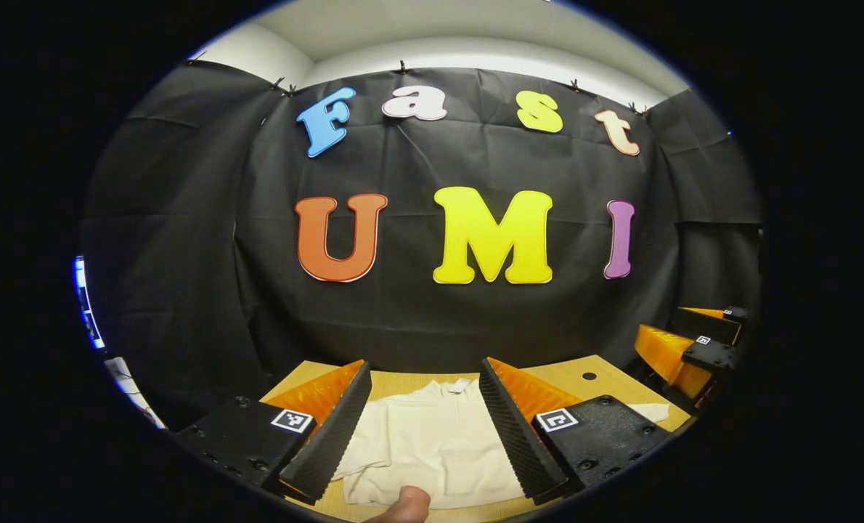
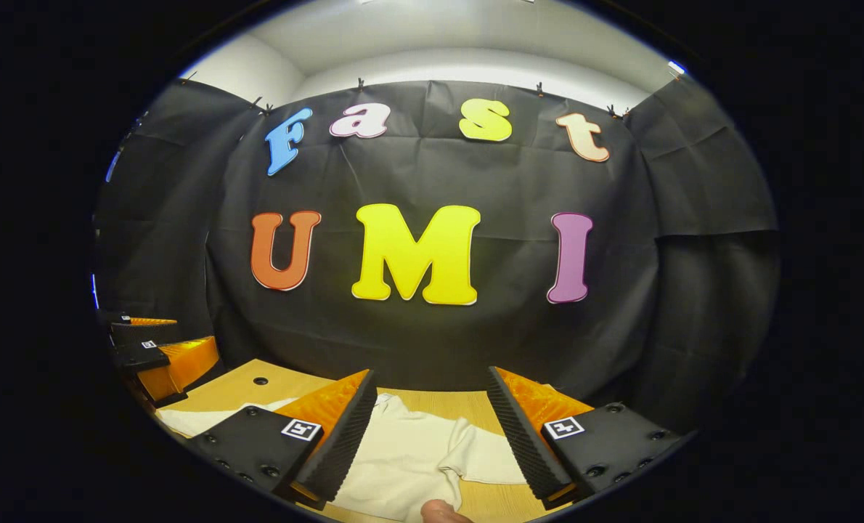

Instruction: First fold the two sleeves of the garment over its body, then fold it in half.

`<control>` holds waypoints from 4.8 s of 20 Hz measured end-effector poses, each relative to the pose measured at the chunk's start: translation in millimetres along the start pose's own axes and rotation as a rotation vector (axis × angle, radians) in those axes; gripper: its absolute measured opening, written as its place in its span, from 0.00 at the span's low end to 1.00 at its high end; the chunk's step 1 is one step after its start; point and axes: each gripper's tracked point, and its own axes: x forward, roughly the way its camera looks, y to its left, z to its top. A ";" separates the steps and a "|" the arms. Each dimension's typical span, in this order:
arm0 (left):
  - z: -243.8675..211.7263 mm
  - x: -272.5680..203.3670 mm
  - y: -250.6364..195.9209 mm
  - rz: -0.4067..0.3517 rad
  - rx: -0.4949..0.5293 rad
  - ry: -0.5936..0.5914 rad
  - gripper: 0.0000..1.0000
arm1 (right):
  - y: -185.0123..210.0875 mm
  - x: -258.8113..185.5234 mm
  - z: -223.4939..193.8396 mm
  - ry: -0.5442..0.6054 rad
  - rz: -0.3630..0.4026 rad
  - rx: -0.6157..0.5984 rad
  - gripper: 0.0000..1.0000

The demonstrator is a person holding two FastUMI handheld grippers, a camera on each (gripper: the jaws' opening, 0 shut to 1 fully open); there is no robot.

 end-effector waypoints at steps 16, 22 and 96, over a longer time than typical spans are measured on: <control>-19.0 12.1 -31.4 -0.004 -0.034 0.065 0.96 | -103.3 21.7 -56.5 0.070 -0.144 -0.005 0.95; -34.1 6.3 -51.0 0.080 -0.074 0.120 0.95 | -243.3 35.0 -156.8 0.228 -0.291 0.027 0.95; -136.3 -25.8 210.3 0.216 0.100 0.143 0.95 | 283.3 248.3 -251.3 0.777 0.352 0.078 0.00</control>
